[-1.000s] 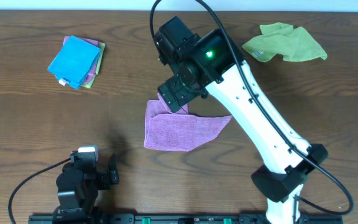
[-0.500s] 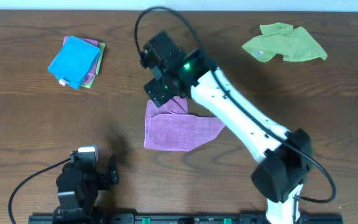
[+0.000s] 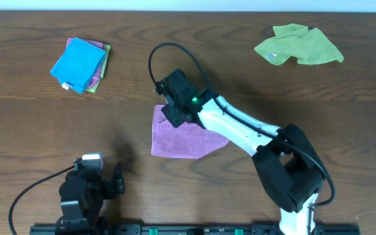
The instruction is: Fold the cloth
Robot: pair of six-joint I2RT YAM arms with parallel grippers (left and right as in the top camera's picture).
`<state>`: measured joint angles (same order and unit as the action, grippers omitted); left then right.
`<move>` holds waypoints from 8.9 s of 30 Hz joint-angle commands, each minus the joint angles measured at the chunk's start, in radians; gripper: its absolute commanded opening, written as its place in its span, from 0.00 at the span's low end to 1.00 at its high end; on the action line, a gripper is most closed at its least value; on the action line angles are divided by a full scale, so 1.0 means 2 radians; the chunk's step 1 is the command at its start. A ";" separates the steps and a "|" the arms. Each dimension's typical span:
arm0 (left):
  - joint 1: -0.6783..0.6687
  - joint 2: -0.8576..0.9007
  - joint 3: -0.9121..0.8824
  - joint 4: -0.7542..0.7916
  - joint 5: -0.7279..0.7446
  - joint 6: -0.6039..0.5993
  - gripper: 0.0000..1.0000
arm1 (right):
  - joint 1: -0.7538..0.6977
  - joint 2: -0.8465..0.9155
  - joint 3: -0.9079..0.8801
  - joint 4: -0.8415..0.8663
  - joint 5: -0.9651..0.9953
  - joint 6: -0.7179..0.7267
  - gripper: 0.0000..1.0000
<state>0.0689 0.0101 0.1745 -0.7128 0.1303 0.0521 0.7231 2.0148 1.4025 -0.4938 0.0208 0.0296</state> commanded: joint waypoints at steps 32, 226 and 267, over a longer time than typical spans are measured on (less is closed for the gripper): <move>-0.002 -0.003 -0.005 -0.008 -0.004 -0.004 0.95 | -0.062 0.006 0.105 -0.103 0.229 0.072 0.01; -0.002 -0.003 -0.005 -0.008 -0.004 -0.004 0.95 | -0.133 -0.076 0.385 -0.309 0.167 0.061 0.99; -0.002 -0.003 -0.005 -0.008 -0.004 -0.004 0.95 | -0.135 0.221 0.355 -0.179 0.020 0.079 0.46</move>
<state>0.0689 0.0101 0.1745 -0.7128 0.1303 0.0517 0.4557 2.4283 2.1090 -0.8577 0.0360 0.1650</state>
